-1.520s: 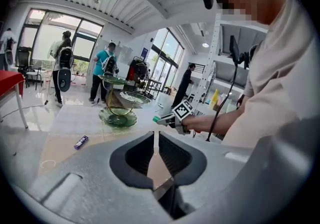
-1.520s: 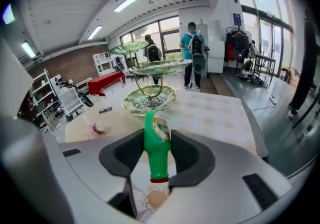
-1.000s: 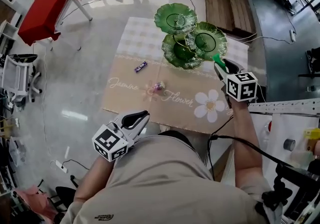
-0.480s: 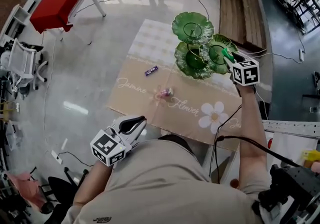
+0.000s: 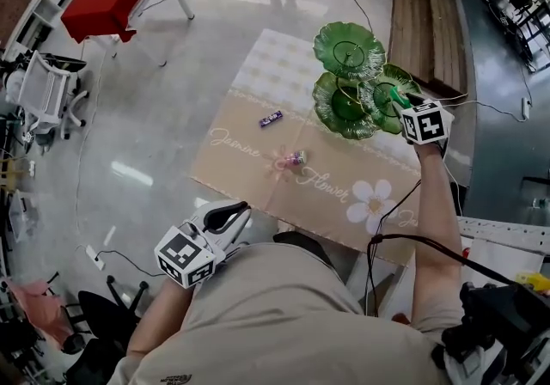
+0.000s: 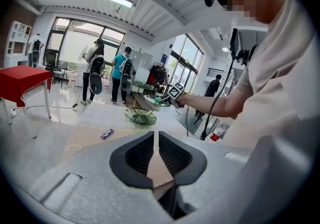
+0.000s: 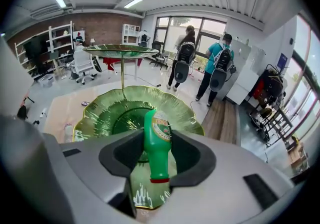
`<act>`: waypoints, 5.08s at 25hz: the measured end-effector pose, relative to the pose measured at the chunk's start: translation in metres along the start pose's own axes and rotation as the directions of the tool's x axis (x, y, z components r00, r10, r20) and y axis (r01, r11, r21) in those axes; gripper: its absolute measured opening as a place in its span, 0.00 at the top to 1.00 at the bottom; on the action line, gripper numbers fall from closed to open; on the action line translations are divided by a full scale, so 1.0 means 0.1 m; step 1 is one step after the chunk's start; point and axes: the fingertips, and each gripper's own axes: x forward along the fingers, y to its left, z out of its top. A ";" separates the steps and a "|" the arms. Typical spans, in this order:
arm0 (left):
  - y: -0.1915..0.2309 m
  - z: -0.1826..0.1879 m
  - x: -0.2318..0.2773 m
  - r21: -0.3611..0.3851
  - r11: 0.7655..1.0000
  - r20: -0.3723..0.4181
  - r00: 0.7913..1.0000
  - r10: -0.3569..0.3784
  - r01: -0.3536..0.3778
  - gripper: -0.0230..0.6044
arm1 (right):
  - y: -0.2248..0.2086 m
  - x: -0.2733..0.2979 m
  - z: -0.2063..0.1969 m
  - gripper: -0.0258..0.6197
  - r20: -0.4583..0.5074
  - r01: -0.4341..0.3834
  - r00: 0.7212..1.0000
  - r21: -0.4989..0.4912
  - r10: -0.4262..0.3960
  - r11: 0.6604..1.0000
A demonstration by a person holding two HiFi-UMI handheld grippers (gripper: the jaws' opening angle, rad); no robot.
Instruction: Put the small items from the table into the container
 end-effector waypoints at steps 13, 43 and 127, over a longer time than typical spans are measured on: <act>0.05 -0.11 -0.36 -0.009 1.000 0.034 0.999 0.011 -0.011 0.93 | 0.01 -0.32 0.02 0.62 0.031 0.052 0.998 0.035 -0.053 0.998; -0.18 -0.95 -2.09 0.012 0.999 0.094 0.995 -0.040 0.039 0.93 | 4.16 -2.20 0.22 0.71 0.314 -0.305 0.897 -0.067 0.311 0.950; 0.10 -0.03 -0.58 -0.122 0.984 0.112 0.983 0.147 -0.133 0.93 | 3.24 0.50 -0.58 0.70 -0.094 -0.442 0.879 -0.529 0.468 0.724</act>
